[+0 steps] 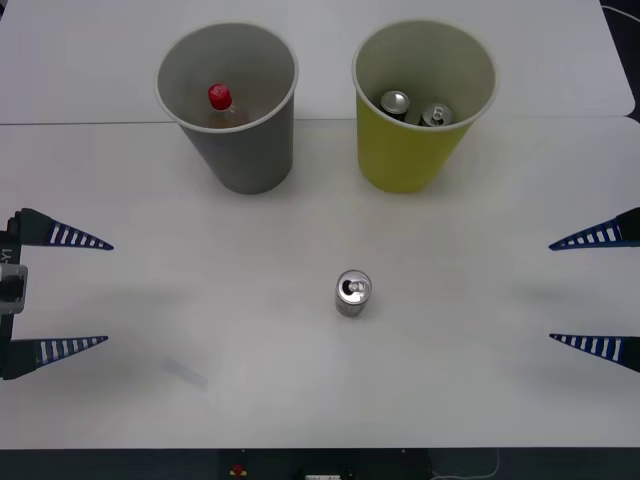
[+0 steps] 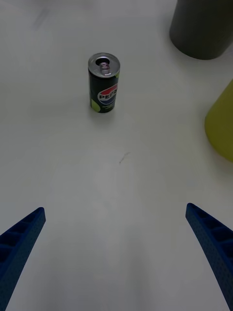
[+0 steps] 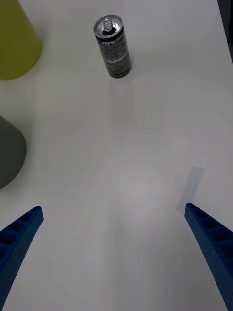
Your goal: Put the can into the green bin and the plastic bottle into the gray bin
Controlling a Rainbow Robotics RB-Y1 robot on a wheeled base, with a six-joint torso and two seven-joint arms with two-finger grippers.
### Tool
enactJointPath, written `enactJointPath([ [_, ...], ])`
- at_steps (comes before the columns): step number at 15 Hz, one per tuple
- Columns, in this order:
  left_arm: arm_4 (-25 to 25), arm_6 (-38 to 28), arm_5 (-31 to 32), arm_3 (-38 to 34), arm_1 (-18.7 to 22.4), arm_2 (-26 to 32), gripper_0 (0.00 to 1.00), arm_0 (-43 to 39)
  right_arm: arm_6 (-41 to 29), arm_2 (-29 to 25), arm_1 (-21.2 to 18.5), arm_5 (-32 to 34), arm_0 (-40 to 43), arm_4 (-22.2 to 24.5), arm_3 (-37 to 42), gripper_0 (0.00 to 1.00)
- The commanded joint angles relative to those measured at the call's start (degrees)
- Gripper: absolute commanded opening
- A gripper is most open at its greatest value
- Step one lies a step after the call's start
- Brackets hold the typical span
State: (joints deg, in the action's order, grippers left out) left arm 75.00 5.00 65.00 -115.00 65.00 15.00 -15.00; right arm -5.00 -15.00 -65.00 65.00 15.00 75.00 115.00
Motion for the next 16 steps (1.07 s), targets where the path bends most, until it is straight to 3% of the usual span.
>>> enactJointPath([
  [1,0.0,0.0,0.0,0.0,0.0,0.0,1.00,0.0,0.0,0.0,0.0,0.0,0.0,0.0,0.0,1.00],
  [4,0.0,0.0,0.0,0.0,0.0,0.0,1.00,0.0,0.6,1.1,-1.4,-1.5,-0.1,-3.5,0.6,1.00],
  [10,0.0,0.0,0.0,0.0,0.0,0.0,1.00,0.0,2.3,5.8,-1.3,-3.8,-0.8,-6.0,-2.7,1.00],
  [16,0.0,0.0,0.0,0.0,0.0,0.0,1.00,0.0,5.3,12.4,4.1,-4.4,-5.0,-7.2,-8.3,1.00],
])
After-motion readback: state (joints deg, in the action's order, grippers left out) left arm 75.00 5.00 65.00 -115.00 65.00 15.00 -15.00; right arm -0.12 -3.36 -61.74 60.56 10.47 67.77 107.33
